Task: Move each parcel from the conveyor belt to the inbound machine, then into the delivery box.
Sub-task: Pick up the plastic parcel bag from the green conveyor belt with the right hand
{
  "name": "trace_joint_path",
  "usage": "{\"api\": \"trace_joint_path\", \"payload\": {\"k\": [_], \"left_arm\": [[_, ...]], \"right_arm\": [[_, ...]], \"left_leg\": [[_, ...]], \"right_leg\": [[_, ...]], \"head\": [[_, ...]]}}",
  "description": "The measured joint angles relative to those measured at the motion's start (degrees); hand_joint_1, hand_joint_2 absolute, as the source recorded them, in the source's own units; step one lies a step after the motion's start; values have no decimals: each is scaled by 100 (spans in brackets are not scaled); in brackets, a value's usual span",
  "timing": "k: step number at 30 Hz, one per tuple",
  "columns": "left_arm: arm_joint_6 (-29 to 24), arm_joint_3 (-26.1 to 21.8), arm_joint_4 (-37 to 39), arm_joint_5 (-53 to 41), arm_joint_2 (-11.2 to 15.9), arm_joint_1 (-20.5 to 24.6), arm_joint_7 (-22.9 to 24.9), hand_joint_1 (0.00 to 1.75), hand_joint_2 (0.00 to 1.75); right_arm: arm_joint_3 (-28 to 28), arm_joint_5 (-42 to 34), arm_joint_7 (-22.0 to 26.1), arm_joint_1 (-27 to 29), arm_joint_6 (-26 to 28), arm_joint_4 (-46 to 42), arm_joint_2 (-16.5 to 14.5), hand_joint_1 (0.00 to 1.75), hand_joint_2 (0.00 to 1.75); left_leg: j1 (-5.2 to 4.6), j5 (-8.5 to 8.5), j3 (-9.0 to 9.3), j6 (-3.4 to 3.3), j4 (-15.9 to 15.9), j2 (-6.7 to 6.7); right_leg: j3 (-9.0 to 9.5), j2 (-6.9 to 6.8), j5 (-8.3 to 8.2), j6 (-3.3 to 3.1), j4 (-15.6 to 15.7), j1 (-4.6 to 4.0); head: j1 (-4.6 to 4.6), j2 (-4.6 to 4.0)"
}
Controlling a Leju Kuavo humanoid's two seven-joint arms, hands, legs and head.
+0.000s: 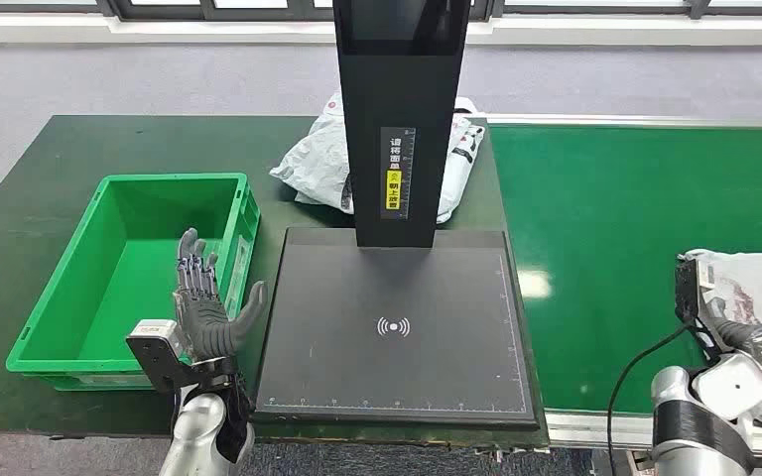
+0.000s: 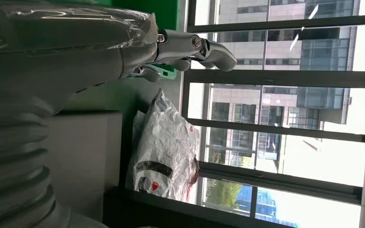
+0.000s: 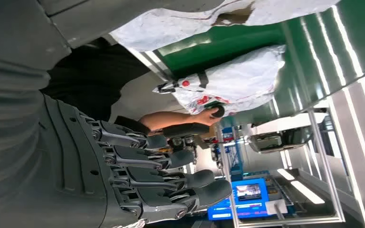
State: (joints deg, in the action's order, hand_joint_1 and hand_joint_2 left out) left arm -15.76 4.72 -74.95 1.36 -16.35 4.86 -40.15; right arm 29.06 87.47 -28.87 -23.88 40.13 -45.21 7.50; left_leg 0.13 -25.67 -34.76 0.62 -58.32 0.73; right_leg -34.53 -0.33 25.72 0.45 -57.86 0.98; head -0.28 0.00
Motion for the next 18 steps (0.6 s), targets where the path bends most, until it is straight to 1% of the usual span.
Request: {"api": "trace_joint_path", "payload": {"k": [2,6,10,12,18], "left_arm": [[-5,-2,-5,9,1,-7,0,0,175],[4,-3,-112,37,10,-174,-1,0,175],[85,-4,-90,-5,11,-202,0,0,175],[87,-4,-81,-6,11,-202,0,0,175],[87,-4,-70,2,13,-201,0,0,175]], "right_arm": [[-114,-8,-93,3,0,92,66,0,175],[-455,-16,-350,-9,0,538,338,0,175],[-675,-3,-849,-77,0,1126,522,0,175],[-824,-2,-1022,-83,0,1394,610,0,175],[-990,-2,-1102,-79,1,1845,695,0,175]], "left_leg": [[0,0,0,0,0,0],[-1,-2,1,-1,0,1],[0,-2,0,-1,-1,6],[0,-2,0,-1,0,6],[-1,-2,1,-1,-1,5]], "right_leg": [[0,0,0,0,0,0],[0,-1,4,5,1,0],[1,-5,6,7,1,0],[1,-5,6,7,0,0],[1,-3,5,7,1,0]], "head": [[0,-1],[0,0],[0,-1],[0,0],[0,0]]}}
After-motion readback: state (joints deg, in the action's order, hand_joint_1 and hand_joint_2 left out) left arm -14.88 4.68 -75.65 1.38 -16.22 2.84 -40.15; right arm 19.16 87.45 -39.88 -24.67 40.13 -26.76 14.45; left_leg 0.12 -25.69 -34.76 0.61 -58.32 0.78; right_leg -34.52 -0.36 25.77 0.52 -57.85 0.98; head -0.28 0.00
